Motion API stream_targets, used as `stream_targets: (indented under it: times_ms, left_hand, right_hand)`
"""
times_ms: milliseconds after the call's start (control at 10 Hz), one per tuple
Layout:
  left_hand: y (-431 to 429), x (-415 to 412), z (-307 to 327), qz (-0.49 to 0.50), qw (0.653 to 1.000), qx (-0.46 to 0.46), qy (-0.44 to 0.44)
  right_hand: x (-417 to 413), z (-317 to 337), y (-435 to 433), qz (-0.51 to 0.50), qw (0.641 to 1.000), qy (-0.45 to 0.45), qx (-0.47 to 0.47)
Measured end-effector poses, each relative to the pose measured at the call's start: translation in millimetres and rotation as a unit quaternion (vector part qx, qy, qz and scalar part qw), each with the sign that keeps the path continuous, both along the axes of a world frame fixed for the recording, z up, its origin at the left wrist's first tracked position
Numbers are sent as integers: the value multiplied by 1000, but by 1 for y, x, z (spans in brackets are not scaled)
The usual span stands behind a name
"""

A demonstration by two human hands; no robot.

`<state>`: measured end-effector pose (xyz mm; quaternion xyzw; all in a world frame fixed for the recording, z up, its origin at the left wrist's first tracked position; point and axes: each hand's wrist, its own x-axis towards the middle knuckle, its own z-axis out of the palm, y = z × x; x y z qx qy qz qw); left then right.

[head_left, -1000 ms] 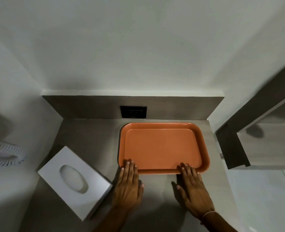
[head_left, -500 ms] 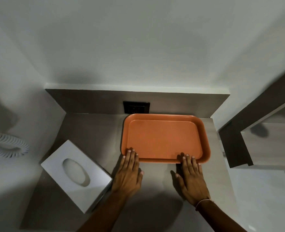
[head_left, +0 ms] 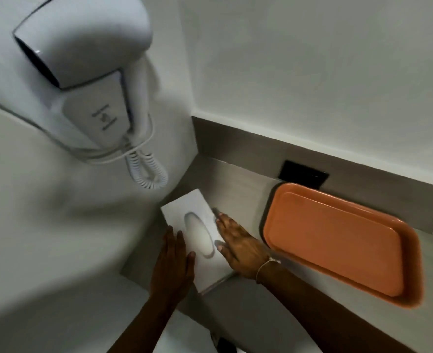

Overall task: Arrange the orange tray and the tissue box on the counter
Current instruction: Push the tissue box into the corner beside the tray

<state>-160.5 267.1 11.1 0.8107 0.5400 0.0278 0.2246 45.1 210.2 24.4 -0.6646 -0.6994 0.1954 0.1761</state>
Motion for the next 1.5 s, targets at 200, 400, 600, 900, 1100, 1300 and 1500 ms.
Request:
stream_targets:
  times_ms: [200,400,600,900,1100,1300,1500]
  left_hand:
    - [-7,7,-8,26,998,-56,-16]
    - [-10,27,-7,102,985,-98,-96]
    - [2,29,-2,144,967,-122,-172]
    - [75,45,20,113,956,-146,-227]
    - [159,77,25,112,973,-94,-179]
    - [192,83,26,-22,981,-120,-154]
    - [199,89,16,-9,992,-78,-102]
  right_hand:
    - [-5,-13,22,15,996,0,-88]
    - [-8,-15,26,11,994,44,-101]
    - [-15,-18,31,-97,978,161,-87]
    - [-21,-20,56,-233,935,266,-37]
    - [-30,-21,101,-307,881,360,-3]
    - [-34,-29,129,-313,881,355,5]
    - [-30,-37,132,-287,915,284,3]
